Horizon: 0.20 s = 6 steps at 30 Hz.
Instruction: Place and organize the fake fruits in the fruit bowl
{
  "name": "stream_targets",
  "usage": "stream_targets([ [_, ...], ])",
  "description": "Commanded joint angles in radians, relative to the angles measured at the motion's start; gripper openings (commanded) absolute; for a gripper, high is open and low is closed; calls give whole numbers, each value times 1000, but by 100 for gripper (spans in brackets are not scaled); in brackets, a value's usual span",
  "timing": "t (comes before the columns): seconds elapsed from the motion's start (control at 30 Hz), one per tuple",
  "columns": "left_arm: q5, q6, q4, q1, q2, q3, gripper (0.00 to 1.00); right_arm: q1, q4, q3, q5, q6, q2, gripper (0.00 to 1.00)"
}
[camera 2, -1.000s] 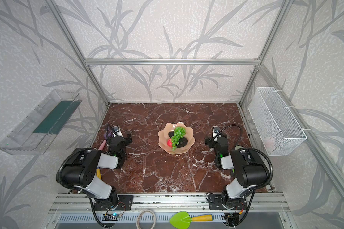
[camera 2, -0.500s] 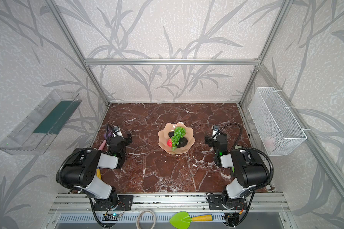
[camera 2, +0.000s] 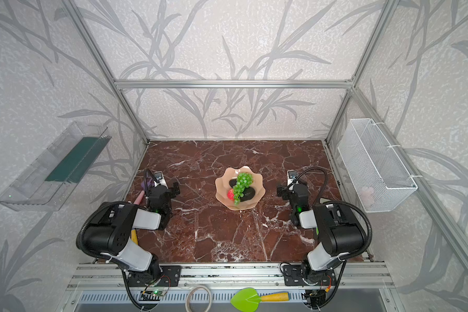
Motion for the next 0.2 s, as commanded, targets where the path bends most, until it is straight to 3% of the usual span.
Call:
stream_targets([
  [0.0,-1,2,4,7,-10,14,99,3,-5,20,41,2,-3,99],
  [0.17,-1,2,4,6,-10,14,99,-2,-15,24,36,10,-4,99],
])
